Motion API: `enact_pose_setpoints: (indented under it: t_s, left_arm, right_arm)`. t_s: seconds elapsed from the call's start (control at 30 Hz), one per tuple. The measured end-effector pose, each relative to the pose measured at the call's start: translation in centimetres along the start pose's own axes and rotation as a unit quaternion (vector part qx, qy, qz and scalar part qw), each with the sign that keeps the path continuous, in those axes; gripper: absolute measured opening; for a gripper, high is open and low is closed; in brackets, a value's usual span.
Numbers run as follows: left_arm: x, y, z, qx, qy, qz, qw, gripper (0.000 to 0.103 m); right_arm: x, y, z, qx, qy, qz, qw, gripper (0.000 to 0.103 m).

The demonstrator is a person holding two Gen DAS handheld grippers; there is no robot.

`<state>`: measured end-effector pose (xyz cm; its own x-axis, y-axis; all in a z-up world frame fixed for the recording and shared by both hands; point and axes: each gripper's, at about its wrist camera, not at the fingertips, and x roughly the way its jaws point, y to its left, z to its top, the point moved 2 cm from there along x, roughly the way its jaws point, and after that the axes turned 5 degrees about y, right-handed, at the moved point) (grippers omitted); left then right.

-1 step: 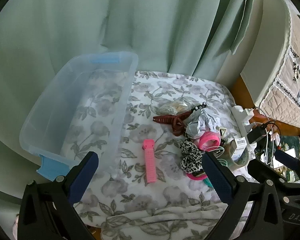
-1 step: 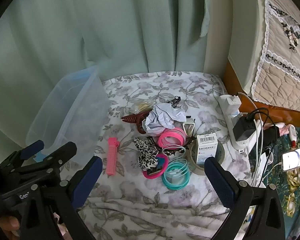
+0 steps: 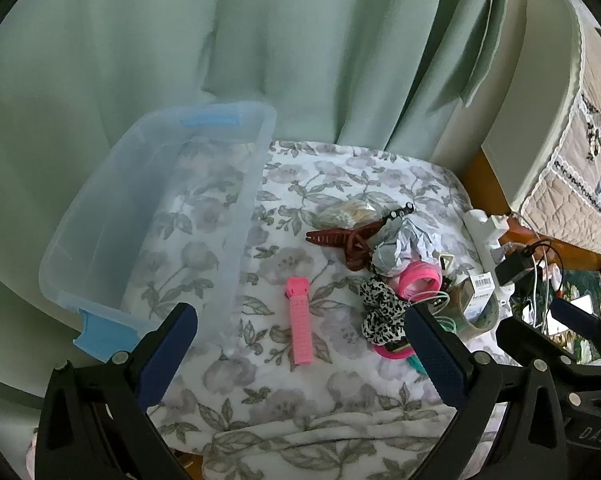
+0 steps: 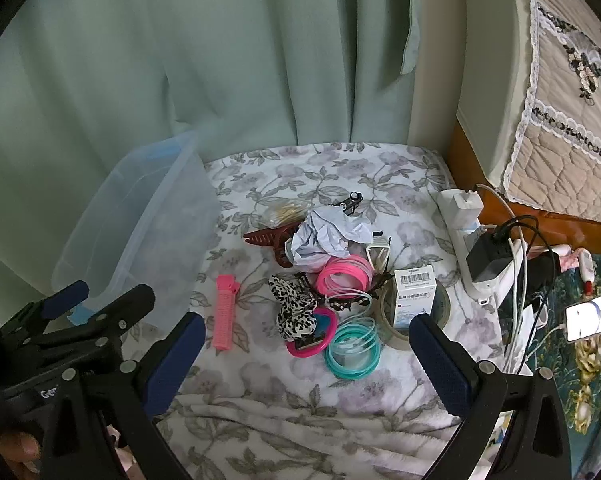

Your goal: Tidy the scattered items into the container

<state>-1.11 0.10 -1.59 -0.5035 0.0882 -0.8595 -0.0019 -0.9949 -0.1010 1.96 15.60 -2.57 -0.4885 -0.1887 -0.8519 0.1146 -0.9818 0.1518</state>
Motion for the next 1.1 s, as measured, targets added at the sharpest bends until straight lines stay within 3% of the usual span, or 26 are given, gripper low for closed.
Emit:
enact_pose_setpoints:
  t_s: [0.27, 0.47, 1.1]
  left_arm:
    - [-0.2, 0.4, -1.1, 0.003, -0.019, -0.009, 0.9998, 0.103]
    - [-0.2, -0.2, -0.2, 0.007, -0.006, -0.004, 1.0, 0.103]
    - [-0.7, -0.2, -0.8, 0.01, -0.022, 0.001, 0.9997, 0.103]
  right_arm:
    - [-0.6, 0.0, -0.5, -0.002, -0.009, 0.006, 1.0, 0.103]
    - [-0.7, 0.2, -0.4, -0.001, -0.011, 0.011, 1.0, 0.103]
    - [-1.1, 0.6, -0.6, -0.003, -0.022, 0.007, 1.0, 0.103]
